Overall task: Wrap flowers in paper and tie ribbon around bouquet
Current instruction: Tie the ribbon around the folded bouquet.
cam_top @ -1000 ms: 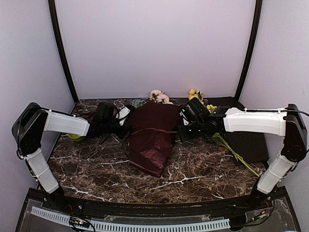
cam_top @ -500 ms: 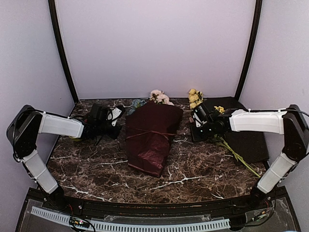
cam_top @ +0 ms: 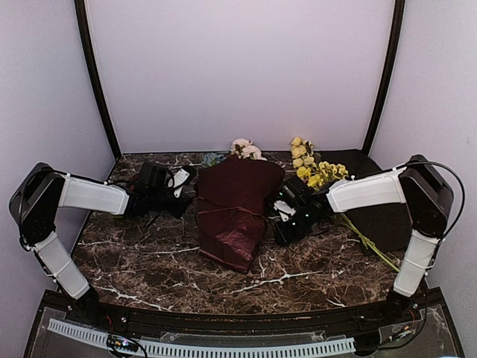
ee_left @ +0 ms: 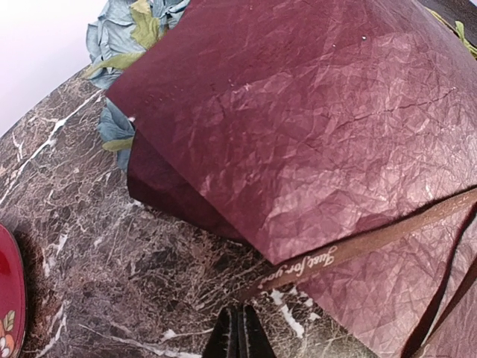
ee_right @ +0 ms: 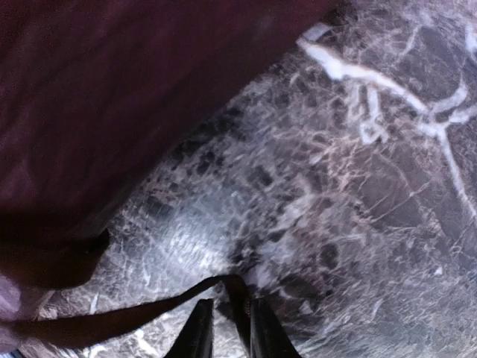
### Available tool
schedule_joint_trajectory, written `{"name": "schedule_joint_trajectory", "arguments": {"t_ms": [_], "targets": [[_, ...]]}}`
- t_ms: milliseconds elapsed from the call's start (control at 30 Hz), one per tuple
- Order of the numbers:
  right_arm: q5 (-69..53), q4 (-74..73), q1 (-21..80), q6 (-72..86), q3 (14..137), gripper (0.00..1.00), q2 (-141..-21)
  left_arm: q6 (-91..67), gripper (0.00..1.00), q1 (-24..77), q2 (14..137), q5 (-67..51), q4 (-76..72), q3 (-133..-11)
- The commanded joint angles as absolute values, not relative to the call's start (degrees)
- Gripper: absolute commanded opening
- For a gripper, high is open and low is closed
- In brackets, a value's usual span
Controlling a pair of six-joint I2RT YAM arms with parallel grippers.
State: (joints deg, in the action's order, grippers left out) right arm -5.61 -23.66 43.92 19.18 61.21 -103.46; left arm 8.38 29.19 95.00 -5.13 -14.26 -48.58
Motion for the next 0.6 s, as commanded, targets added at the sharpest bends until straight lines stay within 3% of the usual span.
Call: {"name": "schedule_joint_trajectory", "arguments": {"t_ms": [0,300,567], "targets": [[-6.04,-24.33,44.36,16.55,62.09,0.24,-102.97,8.85,0.00,29.64,93.52,-6.59,-14.14,-49.46],[-2.53,-22.21,44.37,14.40,60.94,0.61,-99.18,9.56,0.00,29.72,93.40,-7.46,-13.78,-49.95],[-1.58,-14.20,44.38,12.09,62.56,0.61,-104.42,9.22,0.00,29.79,92.84,-7.48,-13.27,-49.88]]}}
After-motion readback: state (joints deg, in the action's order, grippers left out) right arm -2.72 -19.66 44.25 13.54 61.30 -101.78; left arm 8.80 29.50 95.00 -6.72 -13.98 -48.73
